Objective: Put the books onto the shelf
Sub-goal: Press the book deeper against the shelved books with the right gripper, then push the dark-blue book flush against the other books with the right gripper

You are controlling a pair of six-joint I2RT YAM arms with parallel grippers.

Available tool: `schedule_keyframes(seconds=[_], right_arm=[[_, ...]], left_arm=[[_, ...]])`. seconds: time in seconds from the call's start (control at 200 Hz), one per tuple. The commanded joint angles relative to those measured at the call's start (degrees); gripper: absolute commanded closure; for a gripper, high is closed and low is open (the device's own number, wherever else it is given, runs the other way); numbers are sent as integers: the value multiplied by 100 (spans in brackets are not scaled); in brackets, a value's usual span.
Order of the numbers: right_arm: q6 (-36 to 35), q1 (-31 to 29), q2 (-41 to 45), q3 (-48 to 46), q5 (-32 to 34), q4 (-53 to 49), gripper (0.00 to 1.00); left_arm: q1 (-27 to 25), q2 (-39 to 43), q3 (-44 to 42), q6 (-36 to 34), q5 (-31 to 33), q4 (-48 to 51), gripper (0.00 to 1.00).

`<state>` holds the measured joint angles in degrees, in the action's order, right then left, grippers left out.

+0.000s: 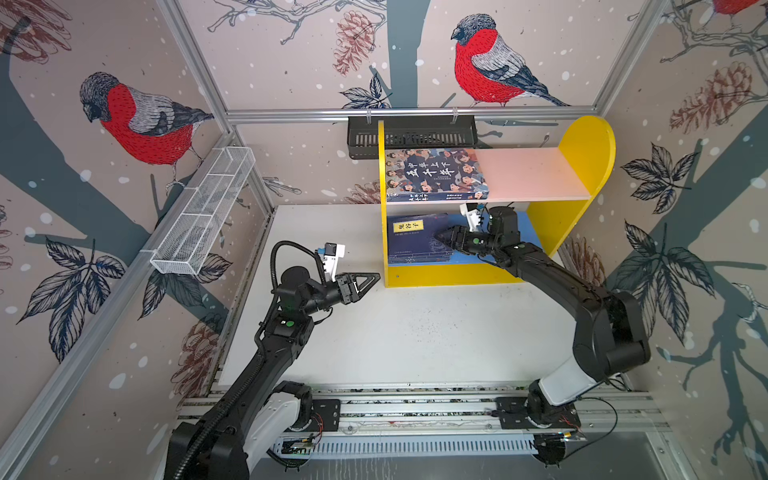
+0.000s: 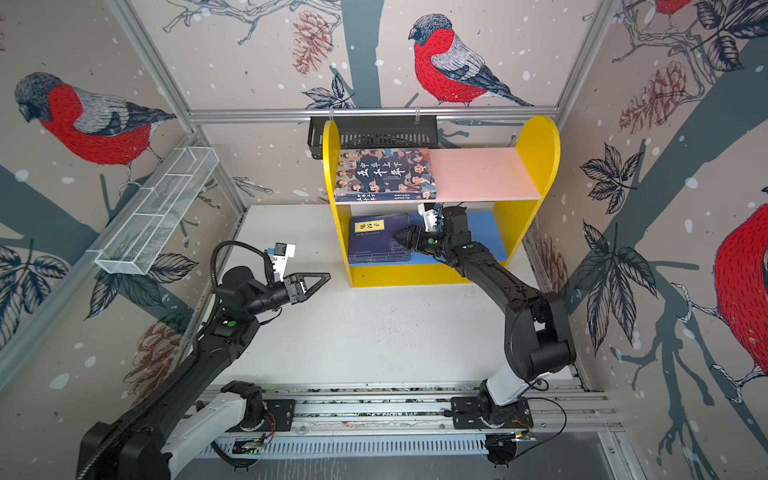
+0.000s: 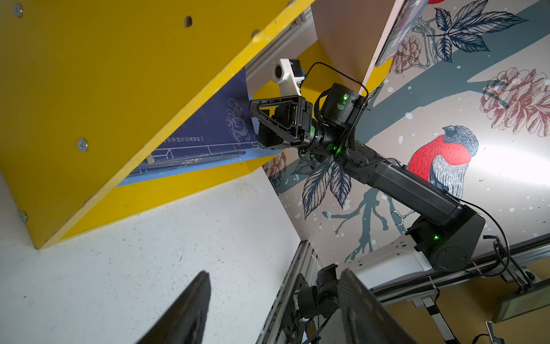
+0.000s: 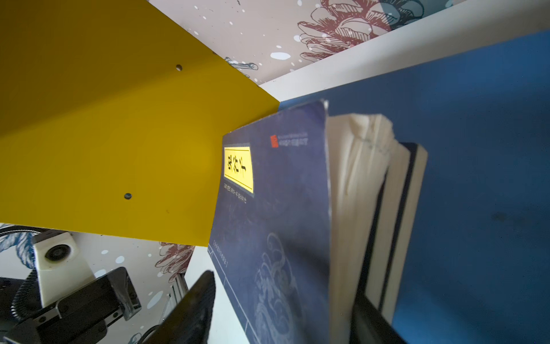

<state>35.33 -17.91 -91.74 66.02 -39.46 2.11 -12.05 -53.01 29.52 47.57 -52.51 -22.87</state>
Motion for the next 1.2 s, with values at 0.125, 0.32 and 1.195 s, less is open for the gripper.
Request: schedule_keyframes(seconds=[0.125,0.32,1.195], right_arm=[[-514,-133,182,128,1007,-438,33],[-680,-186,365,147,1707,-558,32],[-668,-454,774,-256,1964,-621,37]], left_arm=[[20,11,7,-175,-2,52,31],[19,-38,37,-226,14,99,31],[19,-30,37,-309,57,204,31]])
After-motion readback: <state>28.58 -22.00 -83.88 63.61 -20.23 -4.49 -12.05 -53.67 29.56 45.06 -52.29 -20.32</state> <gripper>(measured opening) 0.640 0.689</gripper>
